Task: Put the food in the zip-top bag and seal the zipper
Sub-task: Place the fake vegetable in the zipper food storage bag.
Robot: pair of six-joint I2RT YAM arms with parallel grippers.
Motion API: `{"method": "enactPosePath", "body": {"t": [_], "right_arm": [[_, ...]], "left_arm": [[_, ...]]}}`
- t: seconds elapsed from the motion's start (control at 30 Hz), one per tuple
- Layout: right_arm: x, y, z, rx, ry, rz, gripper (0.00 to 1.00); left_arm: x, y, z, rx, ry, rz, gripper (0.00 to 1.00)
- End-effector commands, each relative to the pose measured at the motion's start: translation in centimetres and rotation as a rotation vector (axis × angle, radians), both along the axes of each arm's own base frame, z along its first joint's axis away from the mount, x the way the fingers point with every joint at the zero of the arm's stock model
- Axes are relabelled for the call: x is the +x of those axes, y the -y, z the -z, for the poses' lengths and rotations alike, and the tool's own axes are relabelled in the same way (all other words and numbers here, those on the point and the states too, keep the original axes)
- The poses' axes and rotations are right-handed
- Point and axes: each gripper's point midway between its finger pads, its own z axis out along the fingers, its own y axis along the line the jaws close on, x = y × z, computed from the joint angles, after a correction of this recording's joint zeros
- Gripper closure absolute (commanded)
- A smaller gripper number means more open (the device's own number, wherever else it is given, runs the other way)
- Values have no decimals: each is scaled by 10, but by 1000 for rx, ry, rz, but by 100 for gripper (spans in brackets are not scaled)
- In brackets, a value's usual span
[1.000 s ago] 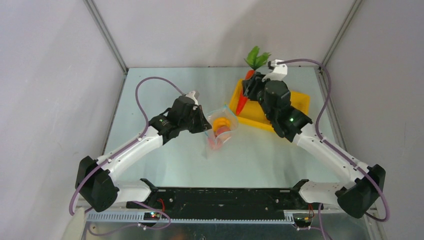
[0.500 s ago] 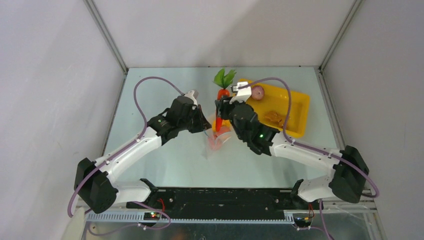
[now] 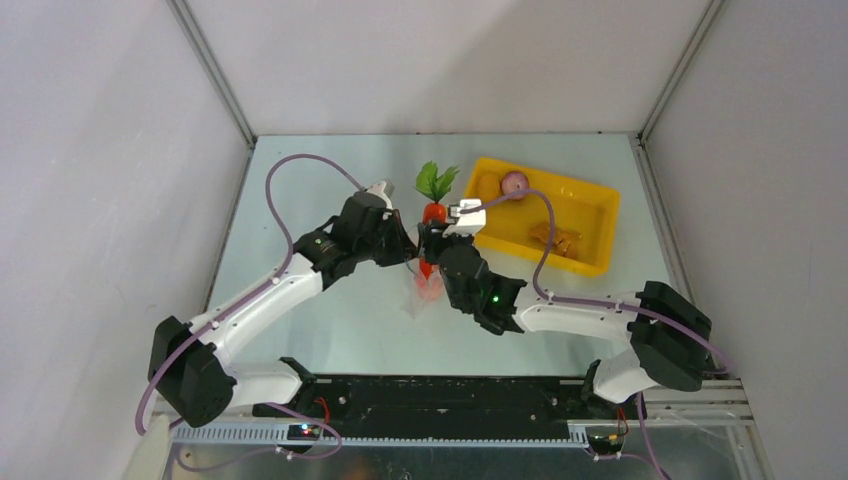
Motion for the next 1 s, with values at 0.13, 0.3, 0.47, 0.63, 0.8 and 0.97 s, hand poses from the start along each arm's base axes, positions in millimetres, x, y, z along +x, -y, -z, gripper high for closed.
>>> {"method": "enactPosePath", "body": {"t": [0.13, 0.3, 0.47, 0.63, 0.8, 0.97], "right_arm": [[-14, -5, -22, 113, 37, -50, 40], [-30, -8, -16, 109, 17, -103, 37], [-41, -7, -11, 132, -14, -129, 38], [-45, 5, -30, 161, 0, -123, 35], [-46, 24, -42, 158, -8, -125, 33], [-46, 39, -51, 151, -24, -165, 32]], "left_arm": [[-2, 8, -23, -81, 44, 17, 100], [0, 5, -22, -62, 50, 4, 100], [0, 3, -20, -55, 48, -1, 100], [0, 4, -20, -57, 48, 3, 100], [-1, 5, -21, -61, 51, 12, 100], [-1, 5, -23, -62, 58, 18, 100]]}}
